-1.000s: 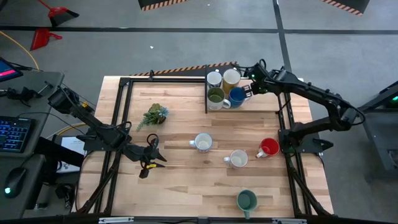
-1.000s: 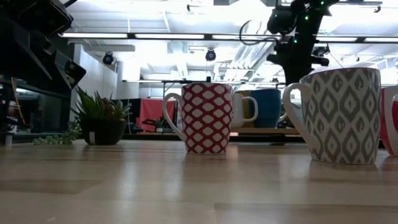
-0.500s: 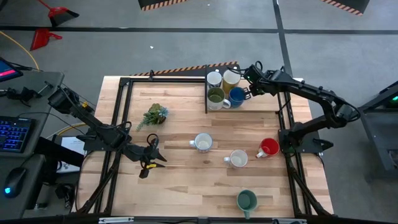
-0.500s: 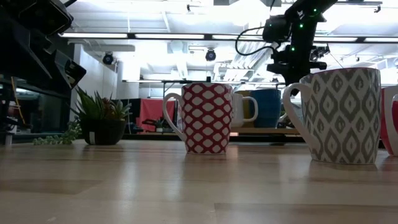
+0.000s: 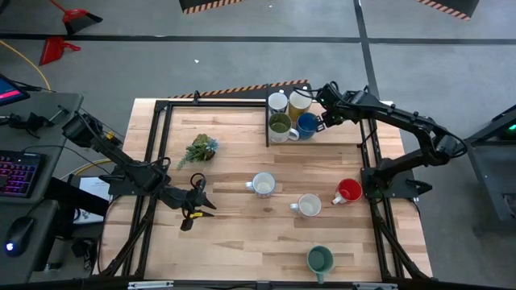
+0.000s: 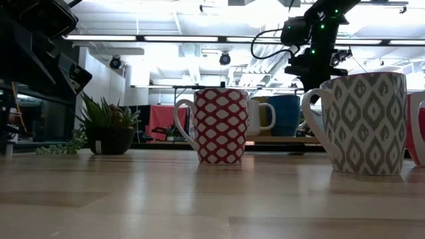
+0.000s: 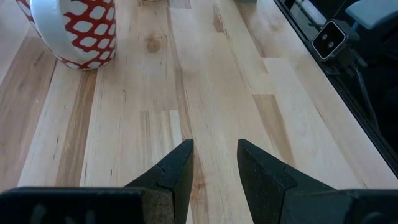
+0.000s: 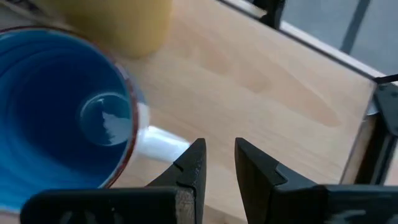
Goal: Place coffee mugs
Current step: Put the blue mug on the shelf
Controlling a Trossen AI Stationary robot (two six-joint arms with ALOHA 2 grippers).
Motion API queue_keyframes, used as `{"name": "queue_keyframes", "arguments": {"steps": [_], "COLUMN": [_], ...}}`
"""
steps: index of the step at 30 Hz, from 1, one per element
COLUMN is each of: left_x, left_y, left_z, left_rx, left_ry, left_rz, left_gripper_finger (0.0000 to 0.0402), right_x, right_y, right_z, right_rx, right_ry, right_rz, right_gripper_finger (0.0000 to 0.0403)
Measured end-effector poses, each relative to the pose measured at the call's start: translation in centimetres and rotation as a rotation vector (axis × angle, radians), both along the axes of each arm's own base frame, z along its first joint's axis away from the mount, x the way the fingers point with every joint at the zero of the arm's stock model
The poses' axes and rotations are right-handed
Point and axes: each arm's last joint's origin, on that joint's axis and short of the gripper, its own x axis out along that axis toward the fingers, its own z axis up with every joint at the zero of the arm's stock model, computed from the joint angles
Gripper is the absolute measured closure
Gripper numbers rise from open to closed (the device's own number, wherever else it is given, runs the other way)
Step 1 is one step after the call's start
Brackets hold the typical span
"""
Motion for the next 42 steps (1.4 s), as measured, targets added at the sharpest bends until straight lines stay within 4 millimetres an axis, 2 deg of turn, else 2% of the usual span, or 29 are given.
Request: {"name": "queue_keyframes", "arguments": {"steps": [5,12,15,34,42], "left_x": [0.0,0.0,0.0,0.0,0.0], "left_y": [0.0,0.0,0.0,0.0,0.0], "left_z": [0.0,0.0,0.0,0.0,0.0], "left_rx": [0.000,0.000,0.000,0.001,0.001], "left_ry": [0.000,0.000,0.000,0.000,0.000], "left_rz": [0.000,0.000,0.000,0.000,0.000], "left_gripper_finger": [0.0289,0.0289,0.0289,0.0289,0.0289], "right_x": [0.1,1.0,1.4,1.3,1.8], "right_y": [0.0,-0.8,-1.1,-0.6,0.1], "right_z": [-0.2,-1.7,-1.5,-1.7,-1.8], "right_rx": [0.014,0.026,-0.010,0.093,0.112], "right_ry": [0.003,0.045,0.012,-0.012,-0.025], "right_rz": [0.014,0.010,0.022,0.052,0.079], "right_gripper_finger": [0.0339,0.0339,0.0339,0.0339,0.0339]}}
